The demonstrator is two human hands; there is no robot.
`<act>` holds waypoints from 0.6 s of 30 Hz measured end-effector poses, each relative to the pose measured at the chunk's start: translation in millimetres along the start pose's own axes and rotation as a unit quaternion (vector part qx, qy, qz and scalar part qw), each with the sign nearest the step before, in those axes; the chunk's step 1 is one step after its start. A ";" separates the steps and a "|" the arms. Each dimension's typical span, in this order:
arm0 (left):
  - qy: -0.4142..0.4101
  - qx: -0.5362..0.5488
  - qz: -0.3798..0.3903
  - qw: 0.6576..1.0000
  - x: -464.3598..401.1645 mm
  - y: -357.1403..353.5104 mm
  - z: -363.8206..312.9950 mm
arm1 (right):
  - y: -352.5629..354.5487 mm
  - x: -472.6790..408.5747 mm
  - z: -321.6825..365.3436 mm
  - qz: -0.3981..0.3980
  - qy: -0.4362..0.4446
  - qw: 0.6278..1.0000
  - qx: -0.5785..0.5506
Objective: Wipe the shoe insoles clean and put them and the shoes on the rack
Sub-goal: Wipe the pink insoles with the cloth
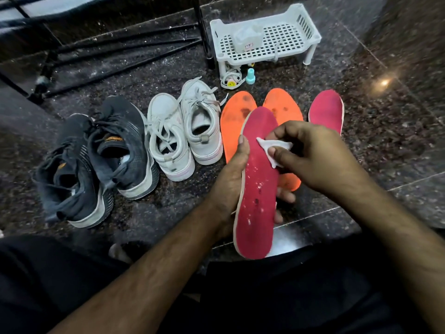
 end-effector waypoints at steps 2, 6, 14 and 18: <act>-0.005 0.000 -0.009 1.000 -2.3 4.9 -1.3 | 5.3 2.3 7.5 -0.019 0.022 1.000 0.012; -0.028 0.014 0.002 0.999 -6.9 8.8 -7.3 | 23.1 7.3 15.9 -0.072 0.027 0.996 -0.036; -0.014 0.032 -0.024 0.999 -5.9 15.3 -2.0 | -18.3 18.4 45.1 0.028 0.088 0.994 0.060; 0.010 0.071 -0.023 0.997 -4.1 11.6 0.6 | -26.4 25.4 54.8 0.071 0.127 0.989 0.036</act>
Point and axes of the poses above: each hand's wrist, its own x-axis away from the middle knuckle, its own y-axis out of the back of the hand, z = x × y, the point moved 10 cm from there along -x, towards the middle knuckle, and after that the axes turned 6 degrees about x, right-handed, at the moved point
